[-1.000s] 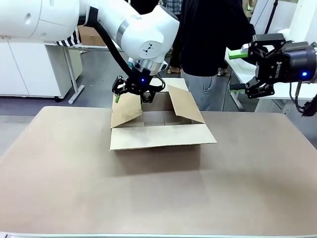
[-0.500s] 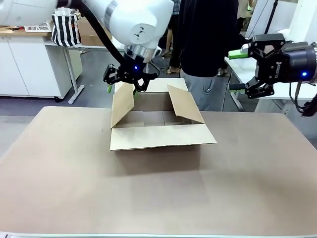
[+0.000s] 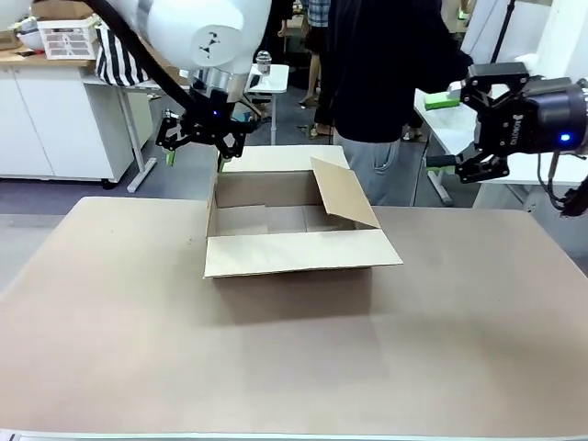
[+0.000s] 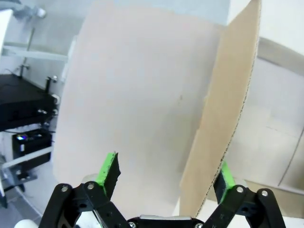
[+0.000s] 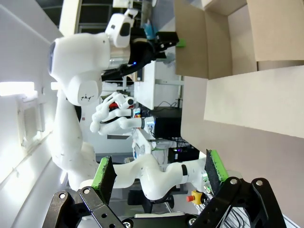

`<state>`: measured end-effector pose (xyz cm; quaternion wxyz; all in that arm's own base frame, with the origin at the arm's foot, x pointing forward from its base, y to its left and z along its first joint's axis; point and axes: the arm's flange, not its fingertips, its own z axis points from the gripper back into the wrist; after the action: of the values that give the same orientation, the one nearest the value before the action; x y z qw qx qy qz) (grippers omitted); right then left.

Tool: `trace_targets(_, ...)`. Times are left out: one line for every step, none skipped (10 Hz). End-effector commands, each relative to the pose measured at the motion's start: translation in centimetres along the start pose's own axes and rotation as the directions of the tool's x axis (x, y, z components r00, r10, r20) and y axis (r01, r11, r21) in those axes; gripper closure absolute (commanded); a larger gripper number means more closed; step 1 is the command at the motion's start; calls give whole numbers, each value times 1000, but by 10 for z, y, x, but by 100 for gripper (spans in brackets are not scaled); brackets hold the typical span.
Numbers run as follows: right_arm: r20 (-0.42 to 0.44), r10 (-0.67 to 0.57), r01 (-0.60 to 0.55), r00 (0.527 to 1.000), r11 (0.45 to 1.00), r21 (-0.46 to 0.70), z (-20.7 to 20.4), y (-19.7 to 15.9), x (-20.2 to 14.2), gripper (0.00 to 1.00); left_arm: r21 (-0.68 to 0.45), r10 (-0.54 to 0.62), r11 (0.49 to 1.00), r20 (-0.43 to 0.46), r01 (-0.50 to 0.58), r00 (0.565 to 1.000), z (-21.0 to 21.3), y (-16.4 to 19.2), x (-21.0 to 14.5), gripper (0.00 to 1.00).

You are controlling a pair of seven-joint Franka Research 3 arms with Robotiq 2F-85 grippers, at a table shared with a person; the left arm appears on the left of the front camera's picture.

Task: Pack the gift set into the box.
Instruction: Place both hands on the side flaps of the Package Box and spread them outward.

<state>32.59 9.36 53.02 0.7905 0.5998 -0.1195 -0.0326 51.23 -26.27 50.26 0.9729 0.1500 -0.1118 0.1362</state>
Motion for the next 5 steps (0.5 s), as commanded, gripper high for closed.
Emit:
trace_targets(9, 28, -29, 1000, 999, 33, -3, 0, 2, 0, -103, 33, 994, -11, -34, 999, -14, 41, -18, 0)
trace_targets(9, 28, -29, 1000, 999, 33, -3, 0, 2, 0, -165, 55, 985, -24, -58, 998, -20, 59, -23, 0)
trace_targets(9, 28, -29, 1000, 999, 33, -3, 0, 2, 0, -217, 64, 973, -43, -72, 997, -30, 76, -29, 0)
trace_targets(9, 28, -29, 1000, 999, 33, -3, 0, 2, 0, -268, 58, 961, -59, -71, 997, -42, 85, -36, 0)
trace_targets(9, 28, -29, 1000, 999, 33, -3, 0, 2, 0, -337, 67, 937, -80, -90, 995, -57, 98, -40, 0)
